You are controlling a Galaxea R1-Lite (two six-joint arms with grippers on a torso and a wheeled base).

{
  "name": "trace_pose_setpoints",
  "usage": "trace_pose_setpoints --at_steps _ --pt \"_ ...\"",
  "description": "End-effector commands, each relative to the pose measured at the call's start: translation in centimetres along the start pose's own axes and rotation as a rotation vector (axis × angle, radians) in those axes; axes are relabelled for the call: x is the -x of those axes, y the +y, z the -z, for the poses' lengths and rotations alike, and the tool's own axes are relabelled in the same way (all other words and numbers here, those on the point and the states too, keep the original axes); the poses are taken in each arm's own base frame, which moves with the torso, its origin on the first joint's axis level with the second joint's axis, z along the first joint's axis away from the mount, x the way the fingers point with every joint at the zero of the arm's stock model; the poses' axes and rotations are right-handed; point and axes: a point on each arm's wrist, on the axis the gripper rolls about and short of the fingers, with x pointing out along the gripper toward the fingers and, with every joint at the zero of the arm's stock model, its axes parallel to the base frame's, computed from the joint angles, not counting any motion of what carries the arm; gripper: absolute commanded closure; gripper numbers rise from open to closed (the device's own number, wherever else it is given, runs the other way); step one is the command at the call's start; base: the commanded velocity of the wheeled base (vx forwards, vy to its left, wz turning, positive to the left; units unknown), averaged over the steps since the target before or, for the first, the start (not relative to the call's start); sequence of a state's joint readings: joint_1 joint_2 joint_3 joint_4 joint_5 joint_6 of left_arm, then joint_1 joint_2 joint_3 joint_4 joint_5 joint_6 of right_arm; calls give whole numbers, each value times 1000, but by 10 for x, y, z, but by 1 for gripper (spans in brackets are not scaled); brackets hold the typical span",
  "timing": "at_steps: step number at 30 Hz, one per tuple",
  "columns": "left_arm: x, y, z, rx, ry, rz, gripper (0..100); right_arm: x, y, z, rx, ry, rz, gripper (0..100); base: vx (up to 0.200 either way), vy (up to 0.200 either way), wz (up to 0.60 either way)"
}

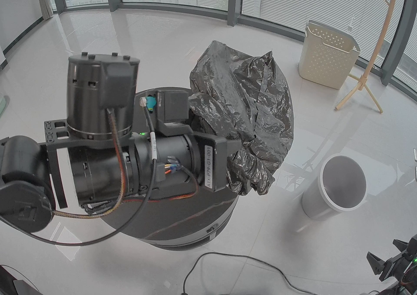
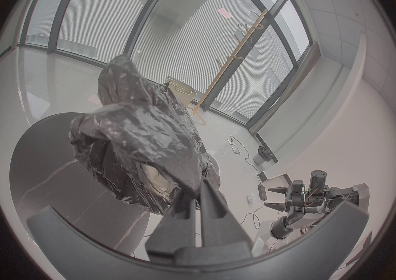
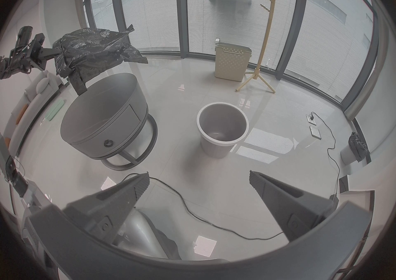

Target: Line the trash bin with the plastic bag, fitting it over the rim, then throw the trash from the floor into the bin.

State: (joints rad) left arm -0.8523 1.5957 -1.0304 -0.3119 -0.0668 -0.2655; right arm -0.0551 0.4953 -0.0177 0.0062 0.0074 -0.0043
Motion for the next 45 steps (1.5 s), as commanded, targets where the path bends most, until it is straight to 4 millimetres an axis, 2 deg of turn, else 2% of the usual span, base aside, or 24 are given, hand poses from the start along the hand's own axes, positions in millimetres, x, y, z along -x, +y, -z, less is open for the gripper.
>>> trace_pose_setpoints --at_steps 1,6,11,19,27,33,37,41,45 --pt "4 -2 -3 -5 -9 7 100 -1 0 5 -6 10 11 0 0 0 -600" --pt "5 -5 -4 -7 -12 22 100 -1 0 5 -8 10 15 0 0 0 -600" --pt "5 -18 -1 -17 -4 66 100 -1 0 5 -9 10 17 0 0 0 -600" --pt "4 -17 1 -14 6 55 100 -1 0 5 -11 7 20 0 0 0 -600" --pt "4 -7 23 -31 152 12 100 0 0 5 -10 1 20 0 0 0 -600" --pt "2 -2 26 -96 172 11 100 0 0 5 -10 1 20 0 0 0 0" --pt "-5 3 32 -140 175 -104 100 0 0 5 -10 -1 20 0 0 0 0" --pt "-5 4 32 -142 185 -109 100 0 0 5 -10 -1 20 0 0 0 0" --pt "-10 8 38 -141 216 -131 100 0 0 5 -9 -5 20 0 200 0 0"
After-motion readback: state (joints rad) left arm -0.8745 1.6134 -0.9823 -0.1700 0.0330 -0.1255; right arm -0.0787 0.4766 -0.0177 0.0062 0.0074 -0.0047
